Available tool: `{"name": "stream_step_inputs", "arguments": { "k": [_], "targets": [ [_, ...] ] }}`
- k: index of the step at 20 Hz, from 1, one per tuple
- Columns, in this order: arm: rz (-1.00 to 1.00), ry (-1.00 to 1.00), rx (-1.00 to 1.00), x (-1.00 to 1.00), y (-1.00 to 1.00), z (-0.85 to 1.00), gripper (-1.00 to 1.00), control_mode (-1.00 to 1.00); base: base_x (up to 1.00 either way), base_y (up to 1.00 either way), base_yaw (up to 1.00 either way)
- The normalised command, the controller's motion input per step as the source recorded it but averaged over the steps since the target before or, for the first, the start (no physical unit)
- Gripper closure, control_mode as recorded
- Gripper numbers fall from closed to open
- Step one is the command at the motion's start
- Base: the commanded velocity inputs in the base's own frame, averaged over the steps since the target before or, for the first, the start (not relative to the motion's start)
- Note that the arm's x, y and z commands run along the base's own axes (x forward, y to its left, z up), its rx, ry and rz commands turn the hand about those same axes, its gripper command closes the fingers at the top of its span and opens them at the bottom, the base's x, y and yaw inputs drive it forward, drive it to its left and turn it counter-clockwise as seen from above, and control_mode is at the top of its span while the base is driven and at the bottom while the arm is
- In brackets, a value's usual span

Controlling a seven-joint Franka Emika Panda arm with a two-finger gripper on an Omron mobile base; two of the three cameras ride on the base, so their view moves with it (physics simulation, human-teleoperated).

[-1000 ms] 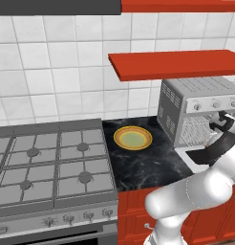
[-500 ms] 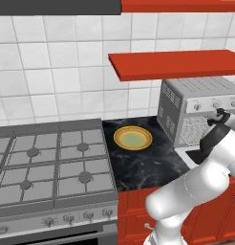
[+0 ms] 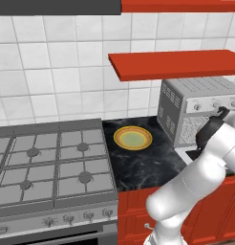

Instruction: Open the toaster oven door. Place the hotdog bun on the top rack in the toaster oven and place the chicken drumstick on the bottom rack.

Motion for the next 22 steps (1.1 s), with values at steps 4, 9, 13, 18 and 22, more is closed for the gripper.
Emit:
{"name": "stream_step_inputs", "arguments": {
  "k": [4,9,13,18,22],
  "targets": [
    [0.00,0.00,0.02,0.11,-0.20,0.16,-1.00,-1.00,0.00,0.00,0.00],
    [0.00,0.00,0.05,0.10,-0.25,0.30,-1.00,-1.00,0.00,0.00,0.00],
    [0.00,0.00,0.07,0.12,-0.20,0.24,-1.00,-1.00,0.00,0.00,0.00],
    [0.00,0.00,0.06,0.03,-0.07,0.03,-1.00,-1.00,0.00,0.00,0.00],
    [0.00,0.00,0.04,0.00,-0.12,0.00,-1.00,-1.00,0.00,0.00,0.00]
  ]
}}
